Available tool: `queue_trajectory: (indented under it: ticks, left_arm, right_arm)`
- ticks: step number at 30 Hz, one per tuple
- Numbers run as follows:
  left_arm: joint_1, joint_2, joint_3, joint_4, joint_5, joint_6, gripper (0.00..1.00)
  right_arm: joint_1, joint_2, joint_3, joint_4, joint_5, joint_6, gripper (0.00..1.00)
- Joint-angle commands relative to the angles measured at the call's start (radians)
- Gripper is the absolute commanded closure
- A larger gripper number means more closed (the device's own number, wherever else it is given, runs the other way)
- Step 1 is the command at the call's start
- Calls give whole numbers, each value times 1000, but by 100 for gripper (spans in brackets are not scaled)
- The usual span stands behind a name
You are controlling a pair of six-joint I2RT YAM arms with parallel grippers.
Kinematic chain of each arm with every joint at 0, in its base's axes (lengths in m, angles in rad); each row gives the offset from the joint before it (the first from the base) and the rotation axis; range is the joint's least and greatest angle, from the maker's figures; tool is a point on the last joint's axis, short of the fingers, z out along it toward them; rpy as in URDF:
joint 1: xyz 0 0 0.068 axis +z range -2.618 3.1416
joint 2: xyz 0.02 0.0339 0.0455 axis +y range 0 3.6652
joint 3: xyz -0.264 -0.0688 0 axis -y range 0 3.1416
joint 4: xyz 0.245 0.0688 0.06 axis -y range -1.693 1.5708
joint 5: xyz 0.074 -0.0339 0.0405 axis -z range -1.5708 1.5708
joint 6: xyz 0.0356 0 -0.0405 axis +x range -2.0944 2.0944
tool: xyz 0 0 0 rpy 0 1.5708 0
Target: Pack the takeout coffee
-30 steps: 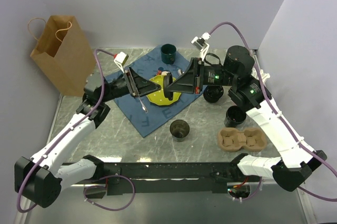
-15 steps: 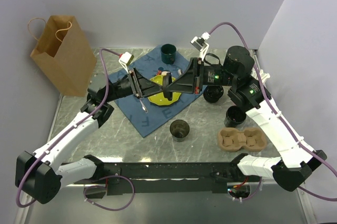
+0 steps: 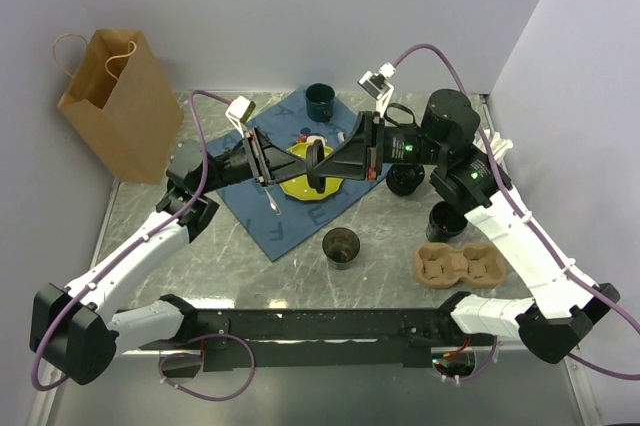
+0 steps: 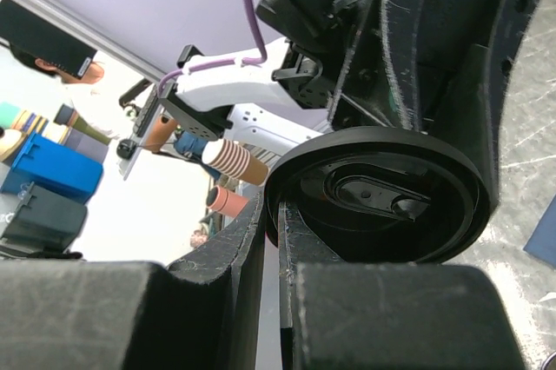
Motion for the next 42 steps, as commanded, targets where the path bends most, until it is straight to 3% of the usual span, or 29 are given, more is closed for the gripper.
queue_trajectory:
  ticks: [1, 7, 12, 19, 25, 31, 36, 42]
  left_arm:
    - [-5, -21, 7, 104, -6, -30, 58]
    - [-5, -27, 16, 47, -6, -15, 81]
    - [-5, -54, 20, -95, -25, 57, 99]
    - [-5, -56, 188, -678, -190, 380, 99]
    - [-40, 16, 321, -1057, -420, 457, 99]
    - [-241, 221, 565, -1381, -724, 411, 99]
    - [-353, 344, 727, -1580, -876, 303, 99]
    - [-517, 511, 867, -1729, -959, 211, 99]
  right_arm:
    - [9, -13, -12, 55, -11, 11, 88]
    - [8, -18, -26, 60, 6, 19, 85]
    - [9, -35, -31, -5, 56, 1, 64]
    - [-3, -125, 29, -350, 252, -111, 25]
    - [-5, -223, 55, -711, 639, -177, 1]
    - [-5, -236, 26, -986, 973, -154, 0]
    - [-3, -231, -20, -1098, 1058, -116, 2]
    - [-5, -381, -92, -1079, 1059, -122, 2]
